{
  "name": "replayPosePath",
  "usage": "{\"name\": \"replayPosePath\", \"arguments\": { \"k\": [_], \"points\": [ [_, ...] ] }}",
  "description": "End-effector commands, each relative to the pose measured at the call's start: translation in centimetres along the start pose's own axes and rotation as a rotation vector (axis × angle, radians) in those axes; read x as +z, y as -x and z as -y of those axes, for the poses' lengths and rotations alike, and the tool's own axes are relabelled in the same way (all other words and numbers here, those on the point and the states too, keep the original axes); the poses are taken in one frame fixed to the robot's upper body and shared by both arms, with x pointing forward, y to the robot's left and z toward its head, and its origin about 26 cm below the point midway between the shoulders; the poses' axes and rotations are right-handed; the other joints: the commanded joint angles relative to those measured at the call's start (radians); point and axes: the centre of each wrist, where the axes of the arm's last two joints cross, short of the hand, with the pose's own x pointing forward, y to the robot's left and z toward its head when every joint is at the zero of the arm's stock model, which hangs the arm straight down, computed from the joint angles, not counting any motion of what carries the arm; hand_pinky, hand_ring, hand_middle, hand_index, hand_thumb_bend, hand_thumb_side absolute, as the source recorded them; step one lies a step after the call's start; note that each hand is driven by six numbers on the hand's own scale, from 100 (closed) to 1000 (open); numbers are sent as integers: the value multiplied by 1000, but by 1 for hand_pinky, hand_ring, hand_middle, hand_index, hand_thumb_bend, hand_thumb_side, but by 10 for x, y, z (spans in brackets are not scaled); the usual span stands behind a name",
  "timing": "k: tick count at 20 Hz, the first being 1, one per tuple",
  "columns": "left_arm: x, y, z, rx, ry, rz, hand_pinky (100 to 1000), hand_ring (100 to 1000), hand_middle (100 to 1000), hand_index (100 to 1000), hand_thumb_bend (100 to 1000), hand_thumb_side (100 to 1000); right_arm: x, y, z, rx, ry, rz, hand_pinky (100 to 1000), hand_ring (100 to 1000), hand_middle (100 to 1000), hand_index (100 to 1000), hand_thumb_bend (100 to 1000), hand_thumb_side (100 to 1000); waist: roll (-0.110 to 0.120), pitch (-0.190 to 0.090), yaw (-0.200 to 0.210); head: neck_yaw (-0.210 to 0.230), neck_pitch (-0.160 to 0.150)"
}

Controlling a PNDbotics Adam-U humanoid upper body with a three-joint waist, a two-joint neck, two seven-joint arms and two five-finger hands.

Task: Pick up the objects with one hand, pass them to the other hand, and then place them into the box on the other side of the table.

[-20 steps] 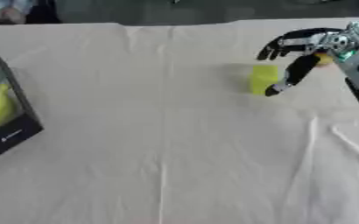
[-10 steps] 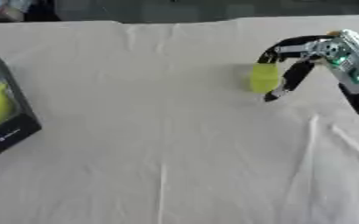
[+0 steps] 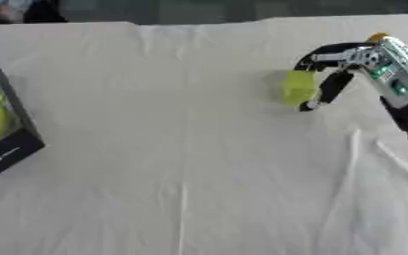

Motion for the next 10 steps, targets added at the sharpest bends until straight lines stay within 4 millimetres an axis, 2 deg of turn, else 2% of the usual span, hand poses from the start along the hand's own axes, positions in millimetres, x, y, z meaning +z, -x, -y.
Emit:
{"name": "replayPosePath", "arguments": {
  "k": [1, 3, 5, 10],
  "points": [
    [-3, -8, -11, -2, -30, 28, 827, 776, 765, 788, 775, 425, 8, 2, 15, -8, 51, -4, 901, 822, 732, 803, 357, 190, 9, 0, 2, -2, -1],
    [-3, -8, -11, -2, -30, 27, 829, 777, 765, 788, 771, 428, 8, 2, 15, -18, 68, -4, 896, 807, 675, 756, 290, 148, 9, 0, 2, -3, -1],
    [-3, -8, -11, -4, -30, 26, 829, 777, 766, 788, 768, 429, 8, 1, 15, -25, 89, -5, 892, 794, 635, 724, 262, 128, 9, 1, 2, -5, -1],
    [-3, -8, -11, -4, -33, 30, 830, 778, 766, 788, 765, 432, 10, 0, 16, -26, 131, 3, 880, 763, 539, 643, 237, 100, 11, 0, 1, -5, -1]
  ]
}}
